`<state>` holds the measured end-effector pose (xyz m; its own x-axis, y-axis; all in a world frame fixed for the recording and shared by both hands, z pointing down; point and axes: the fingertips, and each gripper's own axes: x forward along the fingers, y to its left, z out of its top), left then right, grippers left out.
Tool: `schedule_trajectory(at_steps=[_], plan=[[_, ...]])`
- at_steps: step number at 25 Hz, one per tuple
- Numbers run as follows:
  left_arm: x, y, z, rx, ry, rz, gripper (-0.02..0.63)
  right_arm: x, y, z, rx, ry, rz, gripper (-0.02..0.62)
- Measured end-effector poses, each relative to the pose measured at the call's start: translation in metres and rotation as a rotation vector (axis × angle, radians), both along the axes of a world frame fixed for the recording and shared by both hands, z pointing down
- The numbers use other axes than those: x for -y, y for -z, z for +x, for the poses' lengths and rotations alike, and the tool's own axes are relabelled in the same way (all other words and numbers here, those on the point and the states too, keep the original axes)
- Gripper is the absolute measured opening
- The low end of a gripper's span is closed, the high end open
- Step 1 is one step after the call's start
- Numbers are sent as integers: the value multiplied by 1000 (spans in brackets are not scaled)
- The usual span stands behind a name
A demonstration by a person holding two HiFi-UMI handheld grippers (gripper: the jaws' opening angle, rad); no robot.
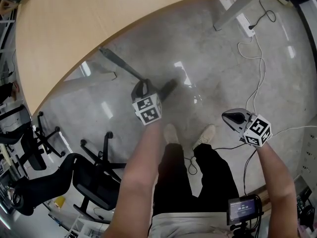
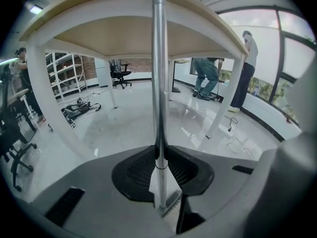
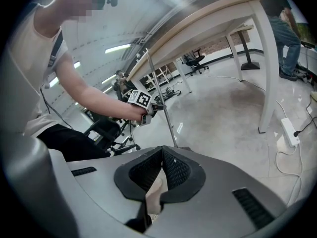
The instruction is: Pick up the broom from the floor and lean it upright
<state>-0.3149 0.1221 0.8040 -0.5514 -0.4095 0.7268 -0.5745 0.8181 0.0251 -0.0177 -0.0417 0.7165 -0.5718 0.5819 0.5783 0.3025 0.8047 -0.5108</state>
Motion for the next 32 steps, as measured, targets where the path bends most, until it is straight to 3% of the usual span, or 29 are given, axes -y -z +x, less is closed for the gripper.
schedule_trajectory(at_steps=[7,13,22,27,32], plan=[[10,-2,2,12,-48,-40,105,11,-4,4,-12,13,-2,15],[-11,11,-2,27,-94,-55,146,-5,6,-6,2,4,19,15],[-39,51,35,58,-169,-20,147,5,22,-2,23,-31,34,15],[-82,93,74,5,-181,12,112,0,49,10,34,-83,12,15],[-123,150,102,12,-164,76,52,-15,89,11,85,-120,-19,15]])
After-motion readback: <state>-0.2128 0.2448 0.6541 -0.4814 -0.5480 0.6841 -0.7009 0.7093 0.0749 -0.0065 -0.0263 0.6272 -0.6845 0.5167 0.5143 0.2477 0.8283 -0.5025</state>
